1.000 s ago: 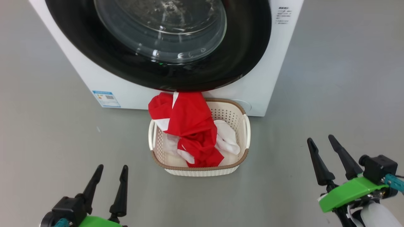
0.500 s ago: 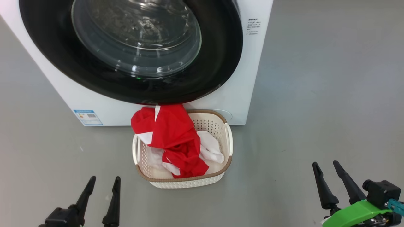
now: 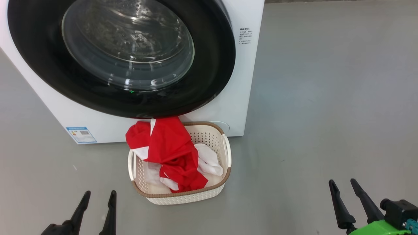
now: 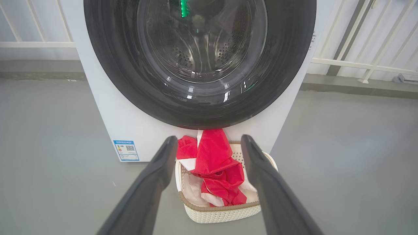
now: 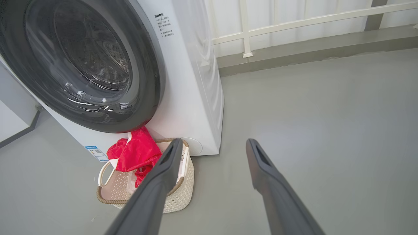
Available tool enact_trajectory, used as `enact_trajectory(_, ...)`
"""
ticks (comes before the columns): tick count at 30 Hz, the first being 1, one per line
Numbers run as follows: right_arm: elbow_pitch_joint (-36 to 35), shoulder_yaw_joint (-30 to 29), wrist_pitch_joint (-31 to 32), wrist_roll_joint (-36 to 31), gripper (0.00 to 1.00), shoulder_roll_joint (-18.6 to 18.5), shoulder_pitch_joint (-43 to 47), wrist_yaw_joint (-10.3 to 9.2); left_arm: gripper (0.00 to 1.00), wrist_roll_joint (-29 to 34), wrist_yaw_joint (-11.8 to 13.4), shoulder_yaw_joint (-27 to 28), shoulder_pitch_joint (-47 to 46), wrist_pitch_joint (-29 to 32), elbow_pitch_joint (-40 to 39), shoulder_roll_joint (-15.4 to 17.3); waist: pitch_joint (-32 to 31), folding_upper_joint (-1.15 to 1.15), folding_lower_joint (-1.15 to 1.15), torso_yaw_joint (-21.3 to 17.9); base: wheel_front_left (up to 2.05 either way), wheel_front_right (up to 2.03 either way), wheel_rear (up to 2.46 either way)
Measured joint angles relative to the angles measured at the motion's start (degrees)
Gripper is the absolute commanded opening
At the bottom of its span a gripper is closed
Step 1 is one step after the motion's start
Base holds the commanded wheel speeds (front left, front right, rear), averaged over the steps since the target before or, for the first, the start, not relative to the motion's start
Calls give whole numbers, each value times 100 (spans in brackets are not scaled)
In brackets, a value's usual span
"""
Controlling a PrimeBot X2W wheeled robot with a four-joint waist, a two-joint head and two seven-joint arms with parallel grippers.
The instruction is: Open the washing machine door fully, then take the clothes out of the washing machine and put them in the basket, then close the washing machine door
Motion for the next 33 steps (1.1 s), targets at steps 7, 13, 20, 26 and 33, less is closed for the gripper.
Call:
enact_trajectory(7,-47,-101,0,-9,100,16,243,0,100,0,0,83,112,0,-33,-1,-102,0,0,-62,0,0,0)
enact_trajectory(13,-76,-125,0,-48,100,31,318,0,100,1,0,94,126,0,-55,-3,-139,0,0,-68,0,0,0)
enact_trajectory(20,-98,-136,0,-48,100,46,321,0,100,1,-1,92,148,0,-105,-4,-156,0,0,-57,0,0,0)
enact_trajectory(26,-108,-140,0,-48,100,62,321,0,100,1,-32,93,192,0,-131,-4,-157,0,0,-38,0,0,0)
enact_trajectory(33,-127,-153,0,-49,100,62,325,0,100,1,-32,108,235,0,-158,-13,-160,0,0,-24,0,0,0)
